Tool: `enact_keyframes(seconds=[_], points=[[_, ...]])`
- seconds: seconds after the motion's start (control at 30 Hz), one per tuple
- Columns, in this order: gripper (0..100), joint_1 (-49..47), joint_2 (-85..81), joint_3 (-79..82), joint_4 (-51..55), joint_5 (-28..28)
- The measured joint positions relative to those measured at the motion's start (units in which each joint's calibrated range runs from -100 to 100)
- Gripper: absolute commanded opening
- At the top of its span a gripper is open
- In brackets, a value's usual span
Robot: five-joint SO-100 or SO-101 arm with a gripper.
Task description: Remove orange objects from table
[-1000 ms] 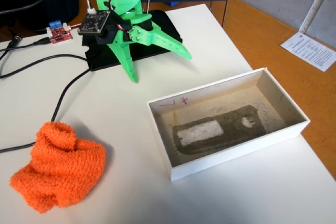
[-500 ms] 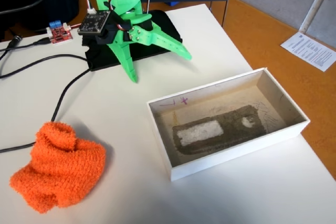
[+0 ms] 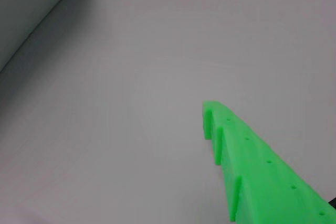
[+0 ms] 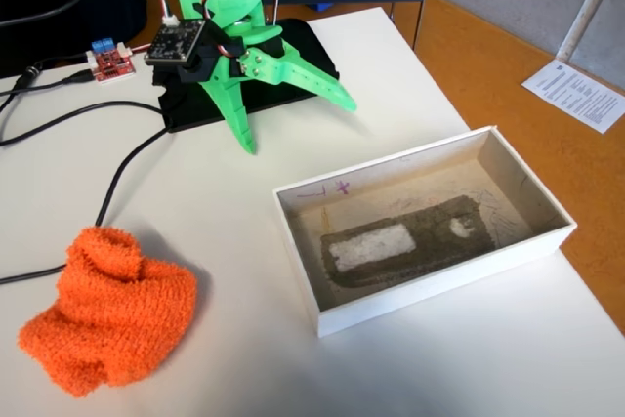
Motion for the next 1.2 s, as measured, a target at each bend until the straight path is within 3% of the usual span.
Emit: enact_keyframes(seconds=[0.63, 0.73, 0.83, 0.93, 1.1, 1.2], points=[[62, 0.0, 0.0, 0.0, 0.0, 0.0], [62, -2.2, 0.5, -1.0, -0.7, 5.0], [62, -1.1, 0.8, -5.1, -6.7, 12.3], [62, 1.7, 1.0, -10.9, -12.0, 14.9], [62, 5.9, 10.3, -24.2, -27.7, 11.6], [62, 11.7, 23.3, -36.7, -30.5, 10.4]])
